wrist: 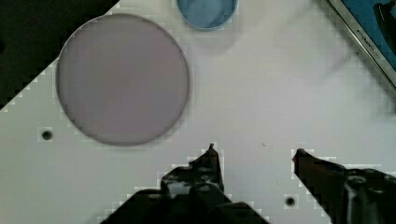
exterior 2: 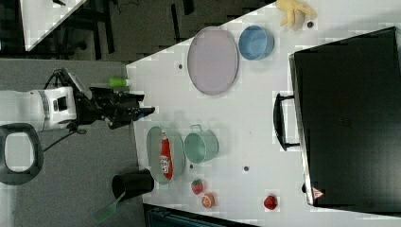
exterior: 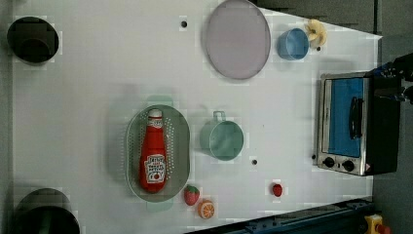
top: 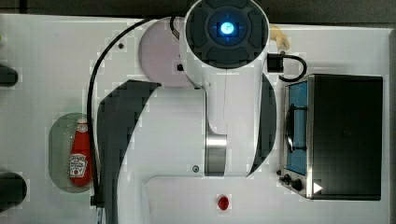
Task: Pick ketchup from strainer and place it on the table
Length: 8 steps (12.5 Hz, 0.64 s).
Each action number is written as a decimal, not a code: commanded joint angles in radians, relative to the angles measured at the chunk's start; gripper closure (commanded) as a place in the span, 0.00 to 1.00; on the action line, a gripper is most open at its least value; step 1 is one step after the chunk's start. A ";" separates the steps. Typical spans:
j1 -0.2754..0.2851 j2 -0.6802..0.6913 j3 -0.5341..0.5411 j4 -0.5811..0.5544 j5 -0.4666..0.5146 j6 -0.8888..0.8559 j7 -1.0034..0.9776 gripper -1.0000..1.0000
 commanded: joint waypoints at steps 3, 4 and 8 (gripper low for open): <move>-0.082 -0.103 0.102 -0.002 0.041 -0.111 0.012 0.00; -0.072 -0.097 0.132 -0.002 0.042 -0.111 0.012 0.00; -0.032 -0.059 0.309 -0.001 0.041 -0.104 0.013 0.00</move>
